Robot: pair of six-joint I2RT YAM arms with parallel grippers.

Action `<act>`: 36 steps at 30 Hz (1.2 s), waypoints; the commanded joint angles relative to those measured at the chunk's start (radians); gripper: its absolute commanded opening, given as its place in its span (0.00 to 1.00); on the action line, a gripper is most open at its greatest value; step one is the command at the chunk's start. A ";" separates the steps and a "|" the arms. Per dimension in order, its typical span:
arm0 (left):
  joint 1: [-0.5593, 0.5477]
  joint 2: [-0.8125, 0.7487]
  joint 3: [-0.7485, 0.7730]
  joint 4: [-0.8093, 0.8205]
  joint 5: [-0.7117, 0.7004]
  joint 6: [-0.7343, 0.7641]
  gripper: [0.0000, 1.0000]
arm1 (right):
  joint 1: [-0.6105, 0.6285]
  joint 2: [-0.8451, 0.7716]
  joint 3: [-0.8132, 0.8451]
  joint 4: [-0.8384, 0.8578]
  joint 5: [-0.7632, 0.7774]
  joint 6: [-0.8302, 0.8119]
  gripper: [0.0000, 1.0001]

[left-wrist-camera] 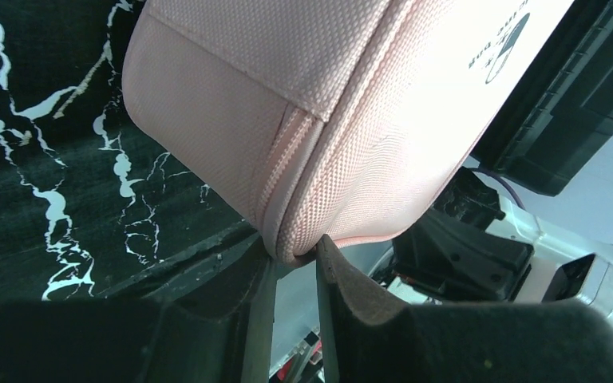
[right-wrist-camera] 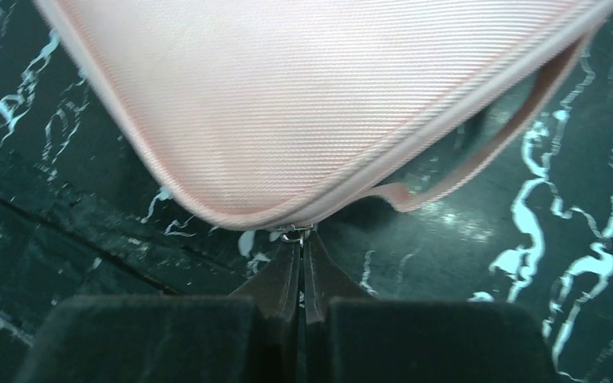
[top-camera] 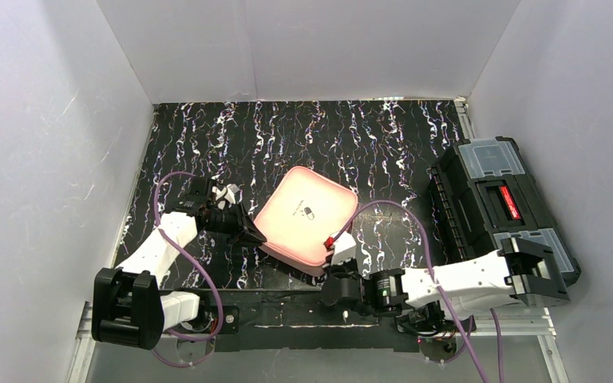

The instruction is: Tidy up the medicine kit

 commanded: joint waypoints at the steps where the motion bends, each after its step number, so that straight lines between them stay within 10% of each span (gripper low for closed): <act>1: 0.006 -0.007 0.044 -0.006 0.024 0.043 0.03 | -0.069 -0.066 0.013 -0.229 0.113 0.099 0.01; 29: 0.027 -0.045 0.036 -0.020 0.065 0.044 0.01 | -0.666 -0.071 0.079 0.029 -0.196 -0.335 0.01; 36: 0.026 -0.083 0.039 -0.041 0.082 0.036 0.34 | -0.603 -0.134 -0.006 0.092 -0.269 -0.290 0.01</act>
